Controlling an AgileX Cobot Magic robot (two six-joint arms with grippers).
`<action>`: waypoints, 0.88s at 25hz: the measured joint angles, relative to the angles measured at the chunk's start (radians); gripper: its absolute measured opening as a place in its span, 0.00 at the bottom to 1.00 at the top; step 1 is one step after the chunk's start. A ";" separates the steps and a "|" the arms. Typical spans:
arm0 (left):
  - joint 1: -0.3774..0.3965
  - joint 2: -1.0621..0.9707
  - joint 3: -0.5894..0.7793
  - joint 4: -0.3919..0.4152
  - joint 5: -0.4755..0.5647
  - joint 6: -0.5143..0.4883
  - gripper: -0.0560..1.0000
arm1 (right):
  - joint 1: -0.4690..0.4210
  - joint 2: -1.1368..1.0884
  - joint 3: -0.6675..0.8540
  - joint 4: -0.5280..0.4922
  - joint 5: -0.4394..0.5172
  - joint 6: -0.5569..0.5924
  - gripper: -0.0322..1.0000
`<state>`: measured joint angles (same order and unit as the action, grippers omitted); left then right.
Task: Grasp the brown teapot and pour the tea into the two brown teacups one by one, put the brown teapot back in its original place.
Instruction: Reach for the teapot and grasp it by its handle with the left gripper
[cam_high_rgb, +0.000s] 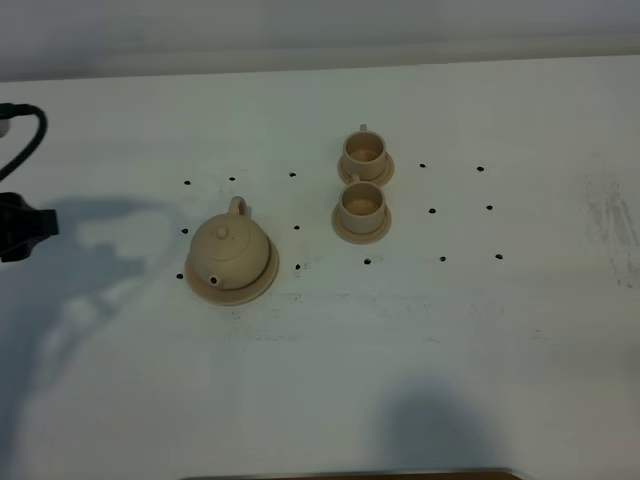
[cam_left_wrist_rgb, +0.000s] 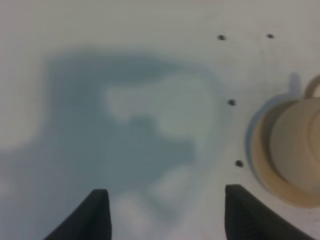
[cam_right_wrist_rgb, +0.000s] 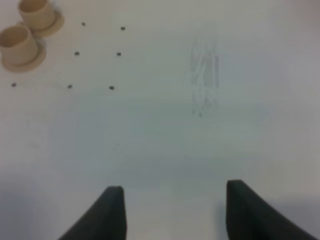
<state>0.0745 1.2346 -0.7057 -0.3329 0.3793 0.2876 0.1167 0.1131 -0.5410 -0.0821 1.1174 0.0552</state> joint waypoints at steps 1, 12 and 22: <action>-0.012 0.011 -0.014 -0.001 0.002 0.010 0.58 | 0.001 -0.013 0.009 0.000 -0.002 0.003 0.45; -0.032 0.147 -0.131 -0.011 0.009 0.025 0.58 | 0.001 -0.099 0.021 -0.002 -0.001 0.010 0.38; -0.039 0.207 -0.190 -0.144 0.000 0.121 0.58 | 0.001 -0.100 0.021 -0.005 -0.001 0.010 0.33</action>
<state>0.0355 1.4417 -0.8958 -0.4769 0.3791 0.4091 0.1177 0.0132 -0.5205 -0.0874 1.1162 0.0648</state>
